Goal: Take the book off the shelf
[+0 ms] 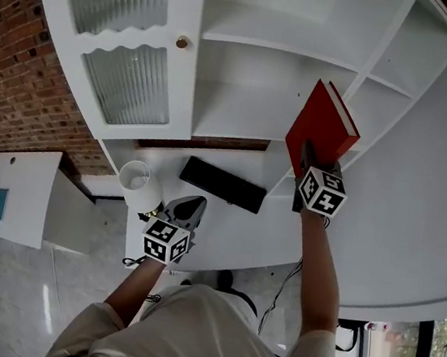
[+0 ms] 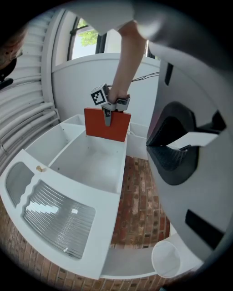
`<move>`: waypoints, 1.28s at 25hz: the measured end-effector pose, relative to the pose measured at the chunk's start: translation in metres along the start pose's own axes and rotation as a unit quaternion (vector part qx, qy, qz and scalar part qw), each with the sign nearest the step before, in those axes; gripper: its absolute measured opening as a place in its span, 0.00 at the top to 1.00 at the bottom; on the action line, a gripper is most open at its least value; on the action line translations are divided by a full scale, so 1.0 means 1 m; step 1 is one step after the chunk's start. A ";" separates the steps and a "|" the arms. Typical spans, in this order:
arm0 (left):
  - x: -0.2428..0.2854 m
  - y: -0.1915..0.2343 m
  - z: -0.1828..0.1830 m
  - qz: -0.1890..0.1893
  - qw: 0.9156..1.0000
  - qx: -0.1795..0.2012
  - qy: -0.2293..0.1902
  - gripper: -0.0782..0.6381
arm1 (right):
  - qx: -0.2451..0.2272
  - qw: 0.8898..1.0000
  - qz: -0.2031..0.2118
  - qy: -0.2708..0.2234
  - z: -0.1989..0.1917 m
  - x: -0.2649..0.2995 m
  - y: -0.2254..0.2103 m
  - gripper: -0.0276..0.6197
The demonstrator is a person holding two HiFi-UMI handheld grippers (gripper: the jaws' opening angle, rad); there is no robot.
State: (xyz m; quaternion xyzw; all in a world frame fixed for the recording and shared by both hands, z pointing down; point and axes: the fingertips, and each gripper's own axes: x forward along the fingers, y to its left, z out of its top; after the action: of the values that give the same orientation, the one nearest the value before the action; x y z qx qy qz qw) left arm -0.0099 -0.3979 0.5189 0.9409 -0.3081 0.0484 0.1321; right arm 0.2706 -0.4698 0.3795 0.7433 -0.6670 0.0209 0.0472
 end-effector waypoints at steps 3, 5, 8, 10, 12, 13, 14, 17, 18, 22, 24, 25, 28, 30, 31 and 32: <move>0.001 -0.005 -0.001 -0.012 1.000 0.004 0.003 0.90 | 0.000 1.000 -0.003 0.003 -0.007 -0.017 0.000 0.71; 0.002 -0.008 0.001 -0.016 1.000 0.007 0.003 0.90 | 0.000 1.000 -0.001 0.005 -0.012 -0.025 0.001 0.71; 0.003 -0.013 0.001 -0.015 1.000 0.008 0.001 0.90 | 0.001 1.000 0.004 0.008 -0.022 -0.035 0.001 0.71; 0.003 -0.015 0.002 -0.010 1.000 0.008 0.000 0.90 | 0.005 1.000 0.011 0.010 -0.029 -0.041 0.003 0.71; 0.005 -0.016 0.003 -0.003 1.000 0.008 -0.001 0.90 | 0.011 1.000 0.019 0.010 -0.036 -0.045 0.003 0.71; 0.006 -0.016 0.004 0.001 1.000 0.009 -0.002 0.90 | 0.013 1.000 0.023 0.009 -0.039 -0.047 0.003 0.71; 0.007 -0.017 0.004 0.005 1.000 0.010 -0.002 0.90 | 0.015 0.999 0.028 0.009 -0.042 -0.049 0.003 0.71; 0.012 -0.022 0.005 0.016 1.000 0.009 -0.001 0.90 | 0.017 0.999 0.044 0.009 -0.048 -0.056 0.003 0.71; 0.014 -0.023 0.006 0.020 1.000 0.009 -0.002 0.90 | 0.016 0.999 0.051 0.008 -0.050 -0.058 0.002 0.71; 0.018 -0.028 0.008 0.039 0.999 -0.001 -0.008 0.90 | 0.038 0.996 0.081 0.022 -0.066 -0.065 0.003 0.71; 0.021 -0.030 0.009 0.049 0.999 -0.006 -0.011 0.90 | 0.049 0.994 0.092 0.027 -0.074 -0.068 0.001 0.71; 0.021 -0.031 0.009 0.053 0.998 -0.007 -0.012 0.90 | 0.050 0.994 0.096 0.029 -0.078 -0.070 -0.001 0.71; 0.020 -0.035 0.009 0.065 0.998 -0.007 -0.017 0.90 | 0.047 0.993 0.107 0.030 -0.084 -0.076 -0.005 0.71; 0.019 -0.034 0.010 0.073 0.997 -0.007 -0.020 0.90 | 0.043 0.992 0.114 0.027 -0.084 -0.080 -0.007 0.71; 0.018 -0.033 0.011 0.077 0.997 -0.007 -0.022 0.90 | 0.041 0.992 0.117 0.026 -0.085 -0.082 -0.007 0.71; 0.018 -0.032 0.012 0.081 0.996 -0.008 -0.024 0.90 | 0.038 0.992 0.120 0.025 -0.086 -0.084 -0.007 0.71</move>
State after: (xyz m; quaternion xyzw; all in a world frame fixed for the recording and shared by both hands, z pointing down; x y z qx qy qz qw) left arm 0.0235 -0.3862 0.5038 0.9125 -0.3870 0.0341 0.1279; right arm 0.2711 -0.3771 0.4573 0.6583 -0.7488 0.0705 0.0328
